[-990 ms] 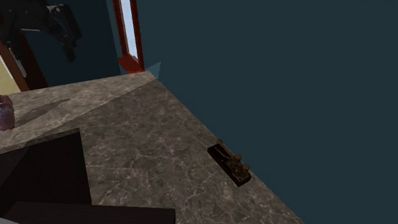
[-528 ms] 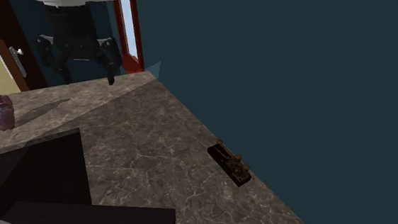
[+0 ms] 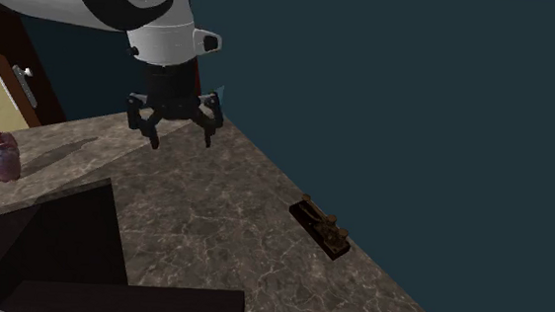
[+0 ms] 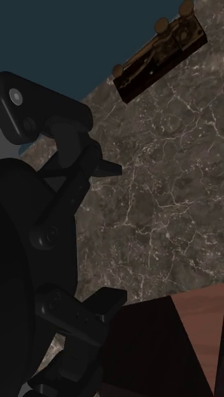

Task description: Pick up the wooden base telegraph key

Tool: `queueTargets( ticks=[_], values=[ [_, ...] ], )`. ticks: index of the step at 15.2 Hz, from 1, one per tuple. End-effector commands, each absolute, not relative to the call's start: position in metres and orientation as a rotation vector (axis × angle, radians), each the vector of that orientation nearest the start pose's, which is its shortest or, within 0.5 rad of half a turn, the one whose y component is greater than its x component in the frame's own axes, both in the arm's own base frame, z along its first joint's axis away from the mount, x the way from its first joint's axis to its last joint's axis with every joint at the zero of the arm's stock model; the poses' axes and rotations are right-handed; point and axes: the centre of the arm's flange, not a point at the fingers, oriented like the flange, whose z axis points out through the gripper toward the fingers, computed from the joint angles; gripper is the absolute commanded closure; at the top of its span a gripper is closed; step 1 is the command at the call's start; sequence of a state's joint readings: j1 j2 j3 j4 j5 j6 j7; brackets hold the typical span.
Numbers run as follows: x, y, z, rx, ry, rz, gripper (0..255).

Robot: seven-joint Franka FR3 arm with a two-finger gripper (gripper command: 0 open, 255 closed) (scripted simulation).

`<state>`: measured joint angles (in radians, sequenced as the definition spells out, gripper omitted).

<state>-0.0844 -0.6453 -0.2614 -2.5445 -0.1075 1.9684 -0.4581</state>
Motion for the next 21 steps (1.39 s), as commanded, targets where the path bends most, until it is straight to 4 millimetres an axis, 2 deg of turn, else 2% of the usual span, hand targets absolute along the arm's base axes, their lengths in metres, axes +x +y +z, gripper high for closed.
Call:
queueTargets(
  ticks=[1, 21],
  values=[
    [0.346, -0.156, 0.464, -3.092, -0.329, -0.117, 0],
    [0.42, -0.347, 0.297, -3.063, -0.516, -0.142, 0]
  ],
)
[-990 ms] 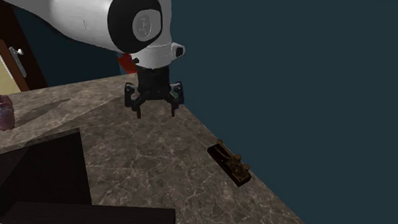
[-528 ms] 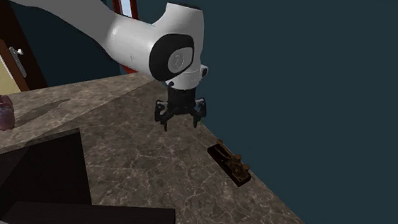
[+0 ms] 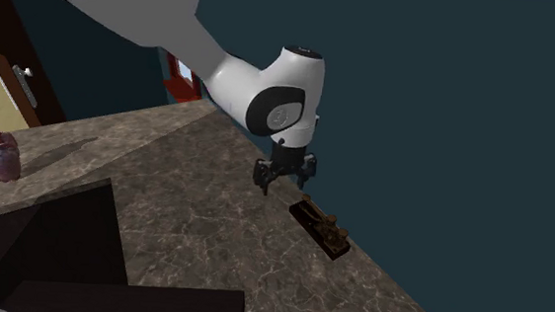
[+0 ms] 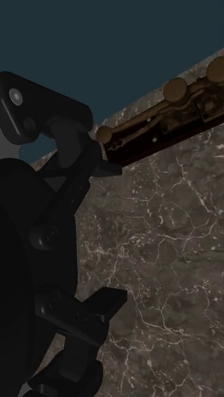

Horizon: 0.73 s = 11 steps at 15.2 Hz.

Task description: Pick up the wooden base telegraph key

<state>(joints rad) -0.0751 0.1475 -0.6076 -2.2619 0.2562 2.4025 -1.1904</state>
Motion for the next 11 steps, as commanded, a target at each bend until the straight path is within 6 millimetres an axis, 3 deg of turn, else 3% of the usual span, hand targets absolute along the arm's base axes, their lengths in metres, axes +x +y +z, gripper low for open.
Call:
queueTargets(
  ticks=[1, 11],
  values=[
    [0.424, -0.356, 0.289, -3.062, -0.525, -0.143, 0],
    [0.472, -0.448, 0.206, -3.043, -0.618, -0.155, 0]
  ],
)
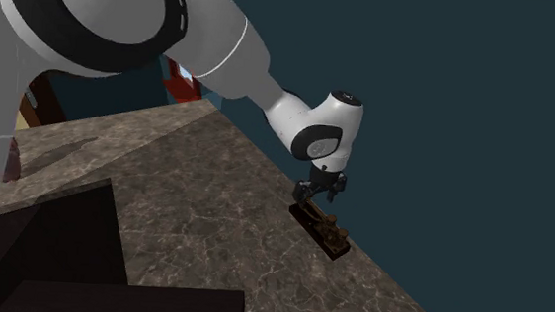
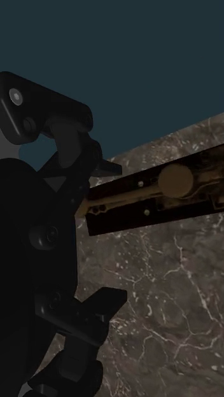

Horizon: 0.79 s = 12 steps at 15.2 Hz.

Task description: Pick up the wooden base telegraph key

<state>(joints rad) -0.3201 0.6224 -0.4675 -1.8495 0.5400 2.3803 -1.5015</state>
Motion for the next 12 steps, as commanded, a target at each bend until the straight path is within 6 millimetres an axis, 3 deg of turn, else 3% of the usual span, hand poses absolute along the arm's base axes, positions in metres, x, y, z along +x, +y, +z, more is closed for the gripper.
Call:
queueTargets(
  ticks=[1, 2, 10, 12],
  values=[
    [0.477, -0.457, 0.198, -3.041, -0.628, -0.156, 0],
    [0.482, -0.466, 0.19, -3.039, -0.637, -0.158, 0],
    [0.482, -0.466, 0.15, -3.039, -0.637, -0.158, 0],
    [0.482, -0.466, 0.15, -3.039, -0.637, -0.158, 0]
  ],
)
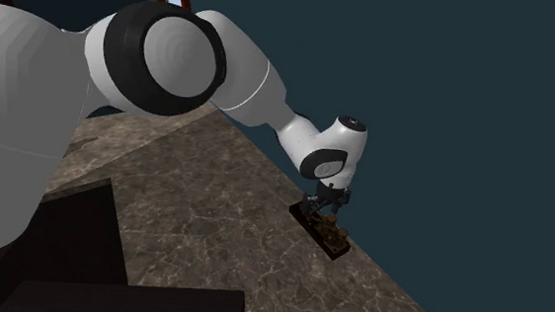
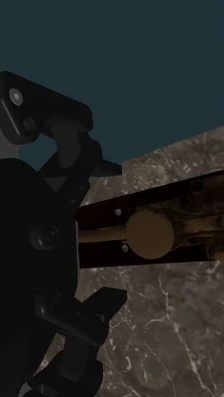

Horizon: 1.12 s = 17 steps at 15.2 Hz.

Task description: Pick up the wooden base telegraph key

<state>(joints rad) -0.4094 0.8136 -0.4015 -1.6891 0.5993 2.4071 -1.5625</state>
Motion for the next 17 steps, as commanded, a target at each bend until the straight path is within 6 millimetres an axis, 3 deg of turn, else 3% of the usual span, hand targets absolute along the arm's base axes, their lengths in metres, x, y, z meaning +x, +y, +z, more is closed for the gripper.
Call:
queueTargets(
  ticks=[1, 10, 17],
  values=[
    [0.482, -0.466, 0.149, -3.039, -0.637, -0.158, 255],
    [0.482, -0.466, 0.15, -3.039, -0.637, -0.158, 255],
    [0.482, -0.466, 0.187, -3.039, -0.637, -0.158, 255]
  ],
)
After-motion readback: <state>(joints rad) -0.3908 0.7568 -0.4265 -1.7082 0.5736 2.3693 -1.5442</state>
